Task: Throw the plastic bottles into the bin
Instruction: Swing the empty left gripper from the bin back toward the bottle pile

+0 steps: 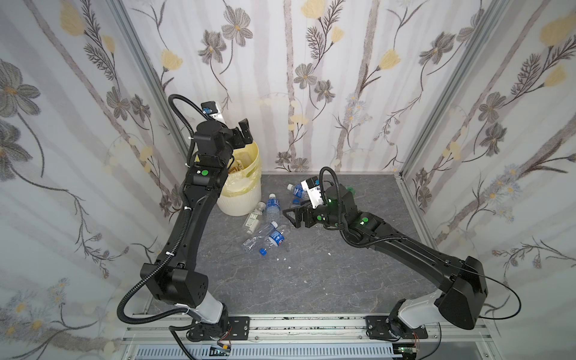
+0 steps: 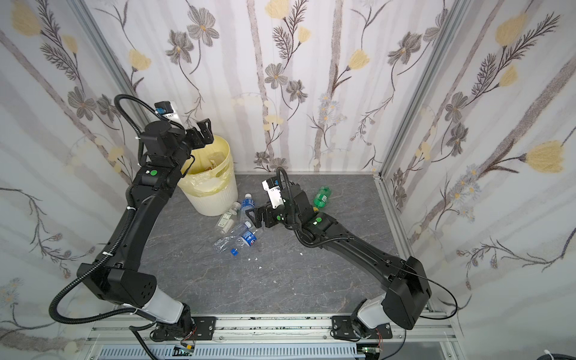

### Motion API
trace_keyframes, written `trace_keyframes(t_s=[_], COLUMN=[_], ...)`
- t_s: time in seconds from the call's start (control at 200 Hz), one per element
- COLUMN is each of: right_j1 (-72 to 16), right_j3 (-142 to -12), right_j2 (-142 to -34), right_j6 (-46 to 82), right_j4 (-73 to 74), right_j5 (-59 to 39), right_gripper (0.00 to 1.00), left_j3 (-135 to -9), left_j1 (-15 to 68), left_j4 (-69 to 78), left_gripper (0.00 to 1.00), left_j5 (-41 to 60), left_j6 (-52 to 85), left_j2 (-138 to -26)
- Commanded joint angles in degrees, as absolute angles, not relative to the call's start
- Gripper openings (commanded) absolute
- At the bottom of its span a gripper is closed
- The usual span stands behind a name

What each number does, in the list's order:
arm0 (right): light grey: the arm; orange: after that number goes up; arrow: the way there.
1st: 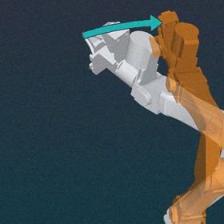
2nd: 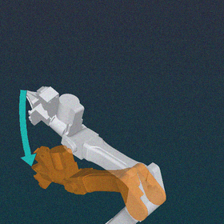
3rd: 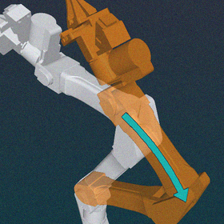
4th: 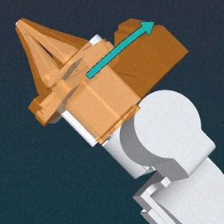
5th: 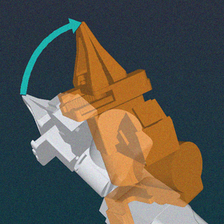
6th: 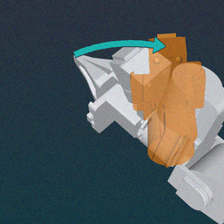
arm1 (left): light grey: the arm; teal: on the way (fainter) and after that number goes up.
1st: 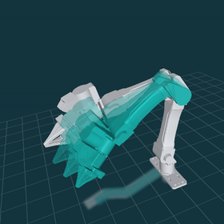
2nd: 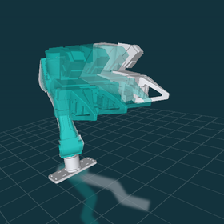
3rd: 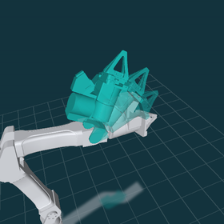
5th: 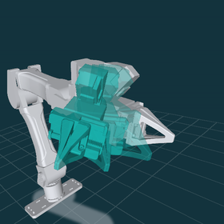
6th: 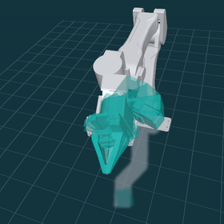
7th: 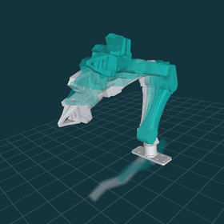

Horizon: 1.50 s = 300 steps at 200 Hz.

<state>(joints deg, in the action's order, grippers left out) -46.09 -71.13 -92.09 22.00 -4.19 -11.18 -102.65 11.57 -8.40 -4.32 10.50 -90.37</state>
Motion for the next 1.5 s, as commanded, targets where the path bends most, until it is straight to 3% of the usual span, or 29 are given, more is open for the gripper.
trace_keyframes(t_s=[0.0,0.155,0.295,0.415,0.56,0.804,1.079,1.279,1.494], right_j1=[-45.79,-45.53,-45.11,-44.74,-43.11,-37.59,-26.14,-25.45,-25.26], right_j3=[-71.29,-69.32,-66.68,-63.76,-59.33,-50.17,-50.07,-58.15,-64.16], right_j2=[-90.43,-87.19,-84.47,-81.15,-77.55,-75.22,-87.52,-98.48,-106.03], right_j6=[21.98,22.23,22.75,23.52,24.53,27.23,25.14,24.5,24.7], right_j4=[-3.28,-3.43,-3.46,-3.26,-2.61,-2.02,-1.28,-1.48,-3.6], right_j5=[-7.16,0.01,9.76,14.19,12.26,9.57,0.59,-3.45,-2.52], right_gripper=[1.0,1.0,1.0,1.0,1.0,1.0,1.0,1.0,1.0], left_j3=[-100.09,-96.42,-92.93,-82.48,-64.5,-64.89,-60.24,-55.06,-50.19], left_j1=[13.06,14.72,15.76,16.35,16.21,18.84,31.99,40.29,41.66], left_j4=[-7.65,-7.56,-6.29,4.98,23.9,16.03,10.48,10.11,9.71], left_gripper=[1.0,1.0,1.0,1.0,1.0,1.0,1.0,1.0,1.0], left_j5=[-9.23,-14.59,-13.31,-12.9,-4.23,2.9,-1.05,-6.74,-6.04], left_j6=[9.4,10.44,10.93,14.46,15.69,19.19,23.37,28.26,33.48], left_j2=[-89.65,-89.03,-87.55,-81.9,-72.36,-71.37,-75.8,-78.53,-78.76])
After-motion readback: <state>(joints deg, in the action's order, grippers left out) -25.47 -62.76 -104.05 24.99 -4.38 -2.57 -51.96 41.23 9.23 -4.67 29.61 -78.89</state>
